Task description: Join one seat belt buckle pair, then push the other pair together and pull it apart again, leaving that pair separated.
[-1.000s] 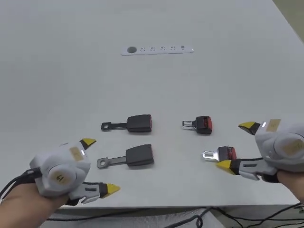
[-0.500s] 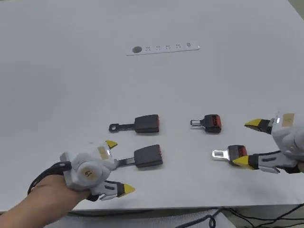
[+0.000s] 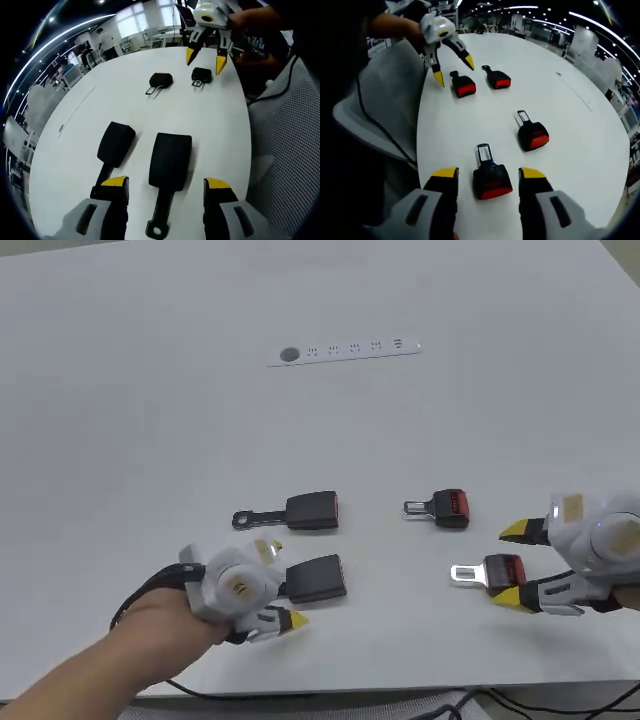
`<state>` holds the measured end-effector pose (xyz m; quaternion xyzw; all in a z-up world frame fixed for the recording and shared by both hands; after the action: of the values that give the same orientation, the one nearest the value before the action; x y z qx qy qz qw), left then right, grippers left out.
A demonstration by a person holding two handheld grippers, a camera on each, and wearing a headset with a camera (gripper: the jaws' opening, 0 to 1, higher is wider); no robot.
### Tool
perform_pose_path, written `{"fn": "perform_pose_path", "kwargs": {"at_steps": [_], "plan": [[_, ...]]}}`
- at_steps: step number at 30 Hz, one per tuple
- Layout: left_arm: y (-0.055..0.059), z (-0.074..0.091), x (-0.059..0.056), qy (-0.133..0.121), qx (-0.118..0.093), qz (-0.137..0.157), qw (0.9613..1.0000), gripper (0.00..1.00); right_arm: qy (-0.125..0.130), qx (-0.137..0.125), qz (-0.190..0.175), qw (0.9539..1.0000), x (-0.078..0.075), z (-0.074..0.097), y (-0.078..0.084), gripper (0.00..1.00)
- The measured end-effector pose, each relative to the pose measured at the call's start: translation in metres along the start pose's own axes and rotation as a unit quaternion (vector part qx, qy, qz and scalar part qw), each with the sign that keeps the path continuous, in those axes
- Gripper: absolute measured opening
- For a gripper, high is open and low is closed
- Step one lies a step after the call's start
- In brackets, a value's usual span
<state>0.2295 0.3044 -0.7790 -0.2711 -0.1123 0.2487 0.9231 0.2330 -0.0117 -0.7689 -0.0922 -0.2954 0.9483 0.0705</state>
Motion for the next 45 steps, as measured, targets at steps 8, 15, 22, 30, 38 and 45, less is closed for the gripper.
{"fn": "perform_pose_path", "kwargs": {"at_steps": [8,15,22,30,38,45], "plan": [[-0.001,-0.011,0.002,0.016,0.009,-0.009,0.9998,0.53,-0.012,0.017,0.013,0.9997,-0.001,-0.008,0.012,0.44],[-0.007,-0.017,-0.001,0.036,0.009,-0.014,0.9992,0.46,-0.024,0.032,0.018,0.999,-0.001,-0.015,0.017,0.4],[-0.012,-0.021,-0.001,0.041,0.015,-0.043,0.9981,0.35,-0.032,0.036,0.012,0.9988,-0.002,-0.016,0.017,0.38],[-0.011,-0.021,-0.001,0.06,0.011,-0.072,0.9955,0.34,-0.04,0.036,0.023,0.9983,-0.002,-0.015,0.016,0.36],[-0.013,-0.021,0.0,0.075,0.016,-0.094,0.9926,0.33,-0.048,0.039,0.03,0.9976,-0.004,-0.014,0.016,0.35],[-0.012,-0.021,-0.001,0.073,0.014,-0.093,0.9928,0.33,-0.05,0.042,0.031,0.9974,-0.004,-0.015,0.016,0.35]]}}
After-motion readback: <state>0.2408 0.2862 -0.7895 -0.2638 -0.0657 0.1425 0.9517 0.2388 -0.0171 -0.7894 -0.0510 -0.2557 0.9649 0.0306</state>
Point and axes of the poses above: the centre of the closed fingertips' face, and the gripper's own axes: z roughly backward along the fingers, x roughly to its left, y roughly out of its underside, the point moved 8 cm from there along z, roughly backward along the fingers, and after that the axes turned 9 degrees about z, right-handed, at the moved point
